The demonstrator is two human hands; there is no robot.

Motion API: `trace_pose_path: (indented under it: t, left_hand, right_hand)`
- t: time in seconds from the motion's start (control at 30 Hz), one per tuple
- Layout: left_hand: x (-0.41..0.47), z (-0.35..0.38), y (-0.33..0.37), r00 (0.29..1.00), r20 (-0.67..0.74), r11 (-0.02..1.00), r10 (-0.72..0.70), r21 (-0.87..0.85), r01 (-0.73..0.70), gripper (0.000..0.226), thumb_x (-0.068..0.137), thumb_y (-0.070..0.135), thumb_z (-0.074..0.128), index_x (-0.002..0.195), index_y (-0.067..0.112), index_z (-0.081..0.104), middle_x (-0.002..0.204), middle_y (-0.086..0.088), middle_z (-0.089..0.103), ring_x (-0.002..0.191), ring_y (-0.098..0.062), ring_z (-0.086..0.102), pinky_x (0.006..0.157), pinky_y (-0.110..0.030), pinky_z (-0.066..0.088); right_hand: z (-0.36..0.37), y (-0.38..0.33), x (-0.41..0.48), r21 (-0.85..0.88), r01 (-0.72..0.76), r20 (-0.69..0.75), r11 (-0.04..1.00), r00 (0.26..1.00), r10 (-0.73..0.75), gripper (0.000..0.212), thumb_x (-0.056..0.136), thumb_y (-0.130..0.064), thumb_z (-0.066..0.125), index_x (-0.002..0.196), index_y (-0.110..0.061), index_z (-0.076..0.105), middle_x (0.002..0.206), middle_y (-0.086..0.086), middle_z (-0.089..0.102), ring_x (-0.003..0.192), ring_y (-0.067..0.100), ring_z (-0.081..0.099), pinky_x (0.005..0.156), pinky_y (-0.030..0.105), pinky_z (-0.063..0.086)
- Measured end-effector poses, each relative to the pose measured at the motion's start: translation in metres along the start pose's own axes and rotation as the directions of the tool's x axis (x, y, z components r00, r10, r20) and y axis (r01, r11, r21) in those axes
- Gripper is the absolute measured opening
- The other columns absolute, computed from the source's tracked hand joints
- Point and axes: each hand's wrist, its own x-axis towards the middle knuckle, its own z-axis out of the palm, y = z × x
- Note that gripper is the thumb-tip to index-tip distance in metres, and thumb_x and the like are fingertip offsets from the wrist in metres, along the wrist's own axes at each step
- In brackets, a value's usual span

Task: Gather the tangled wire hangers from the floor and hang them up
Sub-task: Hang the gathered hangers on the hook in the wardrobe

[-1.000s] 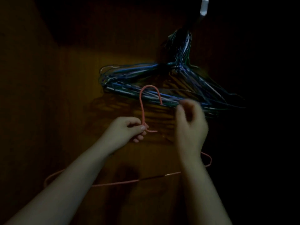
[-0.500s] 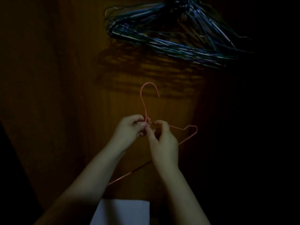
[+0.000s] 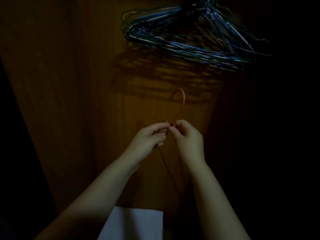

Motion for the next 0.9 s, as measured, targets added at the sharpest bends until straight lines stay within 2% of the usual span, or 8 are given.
trace_pose_path:
  t: [0.1, 0.17, 0.27, 0.37, 0.43, 0.57, 0.77, 0.9]
  left_hand:
    - [0.0, -0.006, 0.01, 0.992, -0.08, 0.982, 0.097, 0.169, -0.083, 0.028, 0.093, 0.006, 0.049, 0.112, 0.024, 0.06, 0.122, 0.0, 0.057, 0.102, -0.01, 0.055, 0.087, -0.026, 0.046]
    - [0.002, -0.01, 0.021, 0.97, -0.142, 0.938, 0.195, 0.315, -0.143, 0.025, 0.093, 0.009, 0.05, 0.107, 0.028, 0.06, 0.116, 0.005, 0.055, 0.092, -0.004, 0.052, 0.079, -0.02, 0.045]
    - [0.009, -0.012, 0.045, 0.884, -0.169, 0.758, 0.435, 0.598, -0.259, 0.025, 0.093, 0.013, 0.052, 0.112, 0.026, 0.061, 0.112, 0.013, 0.046, 0.1, -0.002, 0.045, 0.085, -0.019, 0.038]
    - [0.021, -0.016, 0.071, 0.805, -0.053, 0.531, 0.591, 0.777, -0.338, 0.029, 0.093, 0.018, 0.051, 0.121, 0.02, 0.059, 0.119, 0.008, 0.052, 0.114, -0.008, 0.043, 0.086, -0.016, 0.027]
    - [0.032, -0.019, 0.086, 0.793, 0.003, 0.456, 0.609, 0.817, -0.354, 0.029, 0.095, 0.022, 0.049, 0.122, 0.018, 0.058, 0.123, 0.0, 0.058, 0.116, -0.016, 0.049, 0.085, -0.018, 0.031]
    - [0.05, -0.018, 0.115, 0.755, 0.071, 0.423, 0.652, 0.792, -0.441, 0.024, 0.096, 0.022, 0.047, 0.112, 0.016, 0.064, 0.101, -0.002, 0.068, 0.096, -0.017, 0.06, 0.076, -0.027, 0.041]
    - [0.081, -0.011, 0.154, 0.682, 0.136, 0.29, 0.718, 0.833, -0.471, 0.027, 0.095, 0.025, 0.049, 0.119, 0.019, 0.061, 0.101, -0.005, 0.068, 0.093, -0.022, 0.06, 0.078, -0.04, 0.048]
    - [0.106, -0.011, 0.18, 0.643, 0.178, 0.2, 0.745, 0.86, -0.469, 0.028, 0.096, 0.021, 0.046, 0.121, 0.019, 0.059, 0.102, -0.006, 0.066, 0.092, -0.024, 0.059, 0.073, -0.036, 0.046]
  right_hand:
    - [-0.011, -0.003, 0.007, -0.009, 0.016, -0.001, 1.0, 1.0, -0.016, 0.013, 0.093, -0.022, 0.058, 0.101, -0.019, 0.068, 0.089, -0.01, 0.066, 0.084, 0.004, 0.062, 0.073, 0.02, 0.05]
    - [-0.02, -0.008, 0.013, -0.003, 0.007, -0.028, 1.0, 1.0, -0.007, 0.019, 0.093, -0.023, 0.058, 0.108, -0.019, 0.069, 0.092, -0.009, 0.067, 0.086, 0.006, 0.063, 0.079, 0.027, 0.053]
    - [-0.035, -0.024, 0.024, 0.041, 0.056, -0.066, 0.998, 0.996, -0.053, 0.022, 0.094, -0.023, 0.056, 0.111, -0.017, 0.068, 0.09, -0.009, 0.067, 0.086, 0.006, 0.062, 0.078, 0.024, 0.051]
    - [-0.053, -0.047, 0.038, 0.121, 0.127, -0.122, 0.985, 0.986, -0.112, 0.02, 0.093, -0.024, 0.056, 0.106, -0.016, 0.069, 0.089, -0.005, 0.068, 0.087, 0.01, 0.064, 0.079, 0.028, 0.052]
    - [-0.065, -0.062, 0.05, 0.169, 0.156, -0.156, 0.973, 0.979, -0.13, 0.014, 0.092, -0.023, 0.058, 0.098, -0.018, 0.07, 0.088, -0.003, 0.069, 0.087, 0.013, 0.066, 0.082, 0.033, 0.054]
    - [-0.087, -0.087, 0.077, 0.247, 0.151, -0.205, 0.957, 0.974, -0.1, 0.015, 0.09, -0.023, 0.062, 0.077, -0.025, 0.068, 0.078, 0.001, 0.071, 0.082, 0.022, 0.069, 0.083, 0.046, 0.056]
    - [-0.106, -0.113, 0.118, 0.241, 0.17, -0.292, 0.956, 0.952, -0.095, 0.02, 0.093, -0.025, 0.058, 0.075, -0.022, 0.066, 0.072, -0.005, 0.066, 0.074, 0.007, 0.061, 0.065, 0.022, 0.042]
    - [-0.115, -0.131, 0.146, 0.301, 0.142, -0.328, 0.943, 0.944, -0.038, 0.019, 0.092, -0.021, 0.06, 0.074, -0.018, 0.066, 0.069, -0.005, 0.064, 0.071, 0.006, 0.06, 0.067, 0.02, 0.042]
